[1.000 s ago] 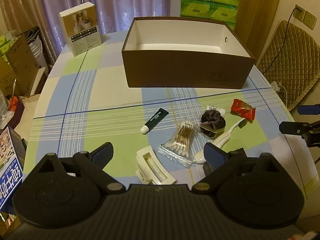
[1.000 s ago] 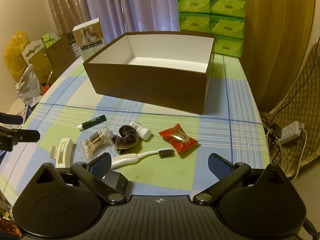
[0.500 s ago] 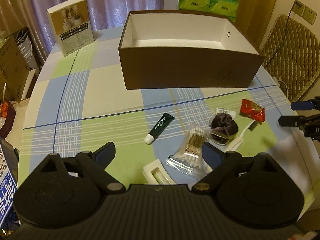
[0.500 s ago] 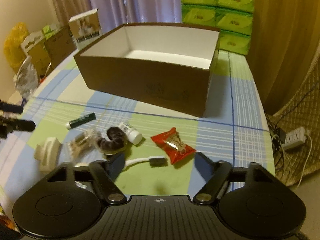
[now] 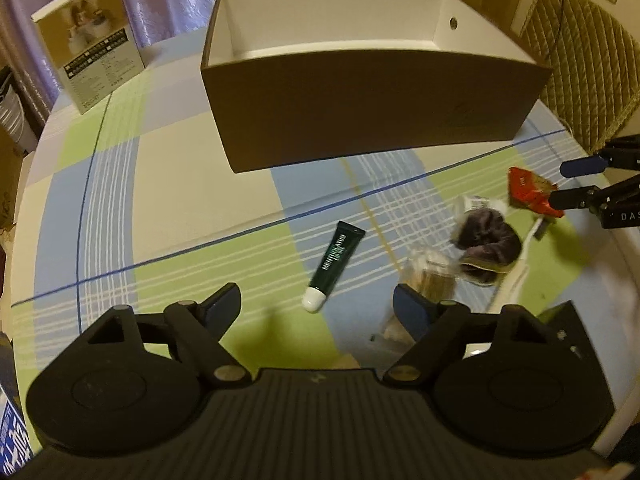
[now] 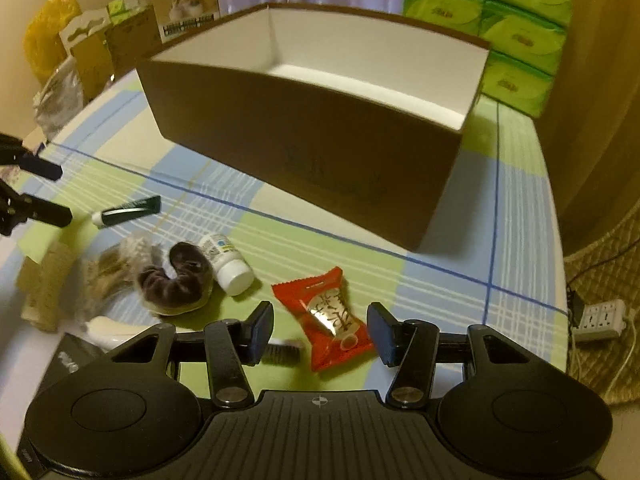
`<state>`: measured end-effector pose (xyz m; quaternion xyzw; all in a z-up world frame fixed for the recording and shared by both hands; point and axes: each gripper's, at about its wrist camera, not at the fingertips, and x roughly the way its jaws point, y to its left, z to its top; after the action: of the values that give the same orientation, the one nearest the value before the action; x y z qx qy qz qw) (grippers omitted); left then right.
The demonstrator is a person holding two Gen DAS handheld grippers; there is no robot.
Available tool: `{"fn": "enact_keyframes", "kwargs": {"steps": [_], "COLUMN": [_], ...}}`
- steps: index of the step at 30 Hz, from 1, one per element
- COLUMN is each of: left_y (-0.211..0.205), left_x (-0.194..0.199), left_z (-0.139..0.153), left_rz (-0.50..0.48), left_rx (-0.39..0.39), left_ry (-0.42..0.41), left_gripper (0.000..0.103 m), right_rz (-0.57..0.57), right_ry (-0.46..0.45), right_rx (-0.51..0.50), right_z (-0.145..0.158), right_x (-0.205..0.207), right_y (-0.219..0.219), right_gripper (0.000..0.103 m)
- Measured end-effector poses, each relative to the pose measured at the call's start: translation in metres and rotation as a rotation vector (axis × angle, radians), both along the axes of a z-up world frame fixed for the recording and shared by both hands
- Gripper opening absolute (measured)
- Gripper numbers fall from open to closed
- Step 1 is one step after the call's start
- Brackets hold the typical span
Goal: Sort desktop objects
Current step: 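Grasp the green lip gel with the left tool while the right tool grasps the red candy, then carry the lip gel with the left tool while the right tool carries the candy into the box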
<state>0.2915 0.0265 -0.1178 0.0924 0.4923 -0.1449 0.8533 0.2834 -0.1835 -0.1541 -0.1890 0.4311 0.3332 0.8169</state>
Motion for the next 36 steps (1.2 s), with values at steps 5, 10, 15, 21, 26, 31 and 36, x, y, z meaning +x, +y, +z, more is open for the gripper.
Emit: {"fn": "enact_keyframes", "kwargs": {"steps": [5, 10, 15, 21, 26, 31, 36], "left_y": [0.000, -0.003, -0.006, -0.011, -0.018, -0.020, -0.015], "left_x": [0.016, 0.026, 0.034, 0.040, 0.036, 0.029, 0.021], "left_z": [-0.016, -0.034, -0.046, -0.053, -0.052, -0.049, -0.031], "left_rz": [-0.053, -0.103, -0.132, -0.155, -0.178, -0.155, -0.135], "left_rx": [0.017, 0.035, 0.032, 0.021, 0.009, 0.025, 0.007], "left_ry": [0.032, 0.074, 0.099, 0.101, 0.103, 0.102, 0.062], "left_gripper": [0.074, 0.063, 0.050, 0.031, 0.013, 0.013, 0.013], "right_rz": [0.002, -0.091, -0.163, -0.218, -0.225, -0.222, -0.197], "right_ry": [0.019, 0.063, 0.078, 0.084, 0.084, 0.103, 0.094], "right_rx": [-0.049, -0.063, -0.037, -0.029, -0.033, -0.016, 0.012], "right_z": [-0.017, -0.027, -0.025, -0.021, -0.021, -0.018, -0.003], "right_x": [0.016, 0.031, 0.037, 0.039, 0.032, 0.024, 0.014], "right_y": [0.009, 0.002, -0.012, -0.021, -0.019, -0.016, -0.013], "right_gripper": [0.050, 0.027, 0.027, 0.027, 0.027, 0.024, 0.024]}}
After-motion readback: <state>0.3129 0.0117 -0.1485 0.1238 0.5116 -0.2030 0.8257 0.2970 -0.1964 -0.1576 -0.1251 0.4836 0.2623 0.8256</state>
